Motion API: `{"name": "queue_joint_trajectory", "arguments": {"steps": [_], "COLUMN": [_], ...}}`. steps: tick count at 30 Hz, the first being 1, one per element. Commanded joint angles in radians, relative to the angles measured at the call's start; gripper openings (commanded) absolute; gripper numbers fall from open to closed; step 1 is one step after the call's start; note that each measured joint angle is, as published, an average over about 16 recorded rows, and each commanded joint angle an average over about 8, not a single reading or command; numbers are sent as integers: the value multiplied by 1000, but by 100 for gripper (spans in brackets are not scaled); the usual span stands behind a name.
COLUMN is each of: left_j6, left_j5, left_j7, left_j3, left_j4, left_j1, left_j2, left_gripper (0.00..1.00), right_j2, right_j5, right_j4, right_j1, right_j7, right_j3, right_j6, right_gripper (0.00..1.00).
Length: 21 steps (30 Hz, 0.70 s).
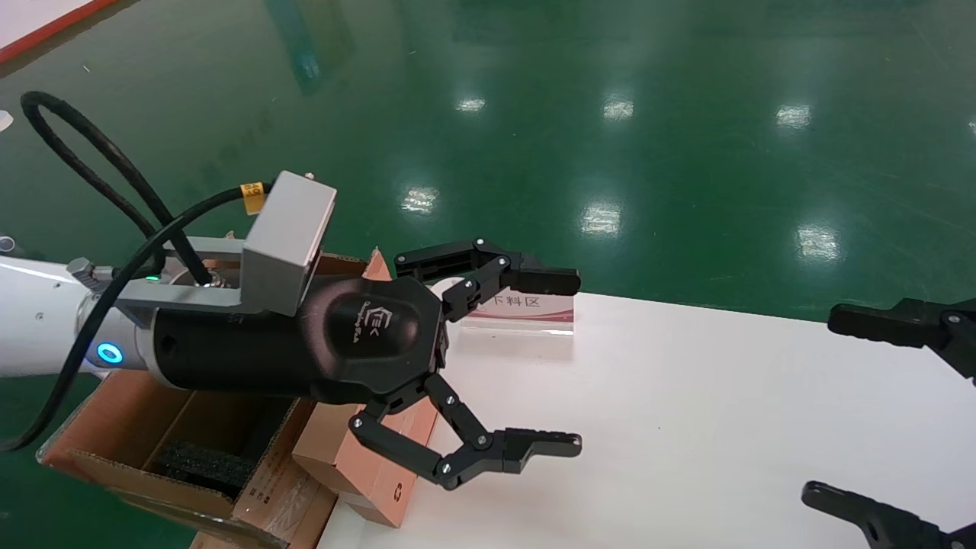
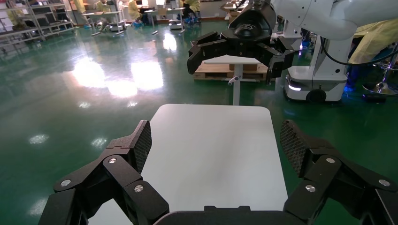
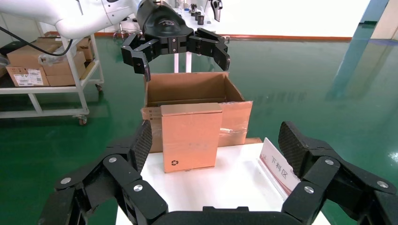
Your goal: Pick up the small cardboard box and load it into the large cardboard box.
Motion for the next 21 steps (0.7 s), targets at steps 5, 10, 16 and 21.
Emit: {"name": "queue_joint_trajectory", "arguments": {"steps": [5,10,16,21], "left_j6": [0,0,-9,-24], "left_j5": [0,1,25,87], "left_j7": [0,0,-11,-50], "left_j3": [0,0,9,35], "left_j4": [0,0,-4,-14], "left_j1": [0,0,-6,-36], "left_j2": [0,0,-7,-17], "left_gripper": [100,100,100,100], "right_j2": [0,0,0,0], "right_j5": [0,0,0,0], "right_j4": [0,0,0,-1], "right_j1": [0,0,0,1], "right_j7": [0,0,0,0], "right_j3": [0,0,0,-1], "right_j6": [0,0,0,0], "right_gripper": [100,100,100,100]}}
